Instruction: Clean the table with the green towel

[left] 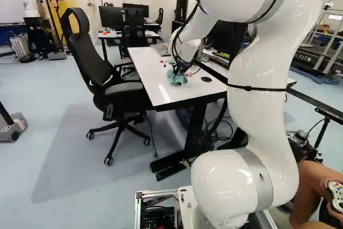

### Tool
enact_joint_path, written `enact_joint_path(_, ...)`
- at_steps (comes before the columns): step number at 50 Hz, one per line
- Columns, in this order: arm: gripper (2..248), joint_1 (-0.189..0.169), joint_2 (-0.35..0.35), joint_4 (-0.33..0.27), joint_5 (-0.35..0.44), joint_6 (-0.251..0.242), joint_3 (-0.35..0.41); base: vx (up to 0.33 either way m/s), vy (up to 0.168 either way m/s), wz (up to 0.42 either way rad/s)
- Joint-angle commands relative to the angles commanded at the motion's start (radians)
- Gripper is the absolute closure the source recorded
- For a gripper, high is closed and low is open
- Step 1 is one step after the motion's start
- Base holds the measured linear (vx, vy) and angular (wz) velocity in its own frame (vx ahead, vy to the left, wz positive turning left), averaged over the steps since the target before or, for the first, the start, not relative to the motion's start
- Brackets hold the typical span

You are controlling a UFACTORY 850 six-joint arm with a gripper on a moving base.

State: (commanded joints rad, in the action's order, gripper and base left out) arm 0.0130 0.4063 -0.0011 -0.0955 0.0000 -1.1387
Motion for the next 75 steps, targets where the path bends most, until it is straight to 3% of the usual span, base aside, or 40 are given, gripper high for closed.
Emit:
enact_joint_path(32, 204, 0.000, 0.005, 0.000, -0.001, 0.000, -0.001, 0.000, 0.000, 0.000)
enact_joint_path(75, 204, 0.000, 0.005, 0.000, -0.058, 0.000, -0.001, 0.000, 0.000, 0.000)
